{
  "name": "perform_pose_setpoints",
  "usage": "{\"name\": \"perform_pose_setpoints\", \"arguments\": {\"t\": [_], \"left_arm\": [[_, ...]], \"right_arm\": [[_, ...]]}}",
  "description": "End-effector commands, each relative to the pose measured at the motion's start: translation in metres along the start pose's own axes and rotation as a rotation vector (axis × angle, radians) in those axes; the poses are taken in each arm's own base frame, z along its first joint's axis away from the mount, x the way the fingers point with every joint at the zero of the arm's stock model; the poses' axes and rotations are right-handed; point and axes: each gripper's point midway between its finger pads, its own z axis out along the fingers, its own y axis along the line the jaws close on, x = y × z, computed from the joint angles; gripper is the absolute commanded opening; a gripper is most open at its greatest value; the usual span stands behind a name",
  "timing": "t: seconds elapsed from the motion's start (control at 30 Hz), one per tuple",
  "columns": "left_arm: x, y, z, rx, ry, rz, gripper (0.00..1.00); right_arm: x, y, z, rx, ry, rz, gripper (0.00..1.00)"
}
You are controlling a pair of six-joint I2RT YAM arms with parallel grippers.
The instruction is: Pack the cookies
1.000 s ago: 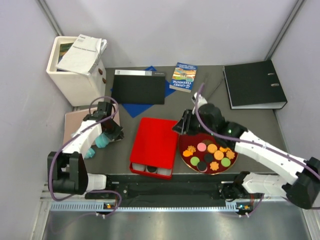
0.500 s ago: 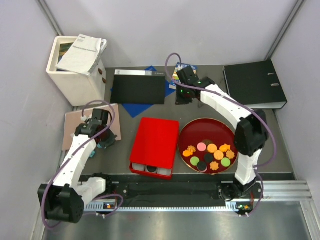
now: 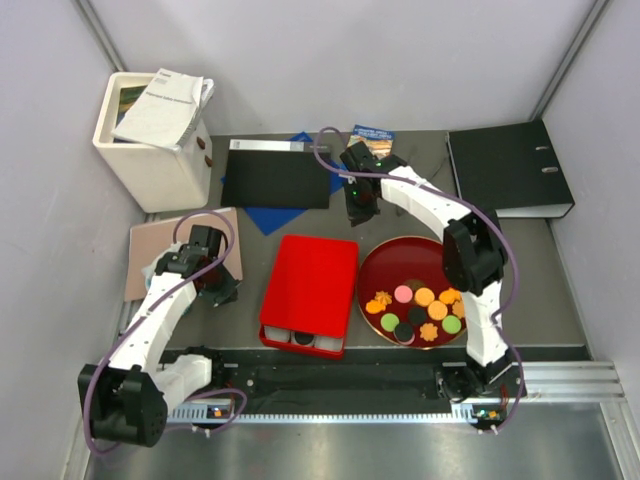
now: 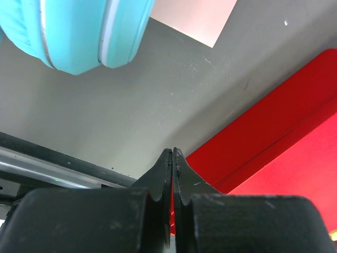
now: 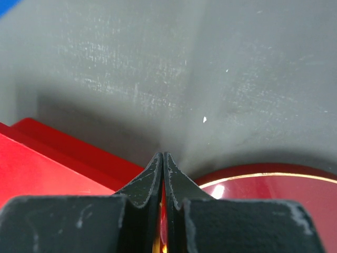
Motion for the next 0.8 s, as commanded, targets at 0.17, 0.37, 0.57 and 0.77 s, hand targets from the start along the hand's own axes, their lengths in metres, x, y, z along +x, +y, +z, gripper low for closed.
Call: {"name": "perform_pose_setpoints", "arguments": {"t": [0.17,0.37,0.57,0.77], "left_arm": [[0.001,-0.012,0.006,0.05,0.008,-0.014,0.0],[0.0,-0.012,0.008,0.05,0.006,-0.022,0.0],[0.002,-0.014,0.011,0.054,0.017,-0.03,0.0],[0.003,-0.014,0.015,0.052,0.025,-0.035,0.0]], "right_arm": [[0.01,0.035,0.0,-0.09,0.034,-0.123,0.0],[0.029,0.046,0.0,-0.109,0.046,-0.161,0.0],[0.045,0.049,-0.004,-0.135,0.052,-0.18,0.0],[0.047,0.05,-0.011,-0.157,0.03,-0.185,0.0]]}}
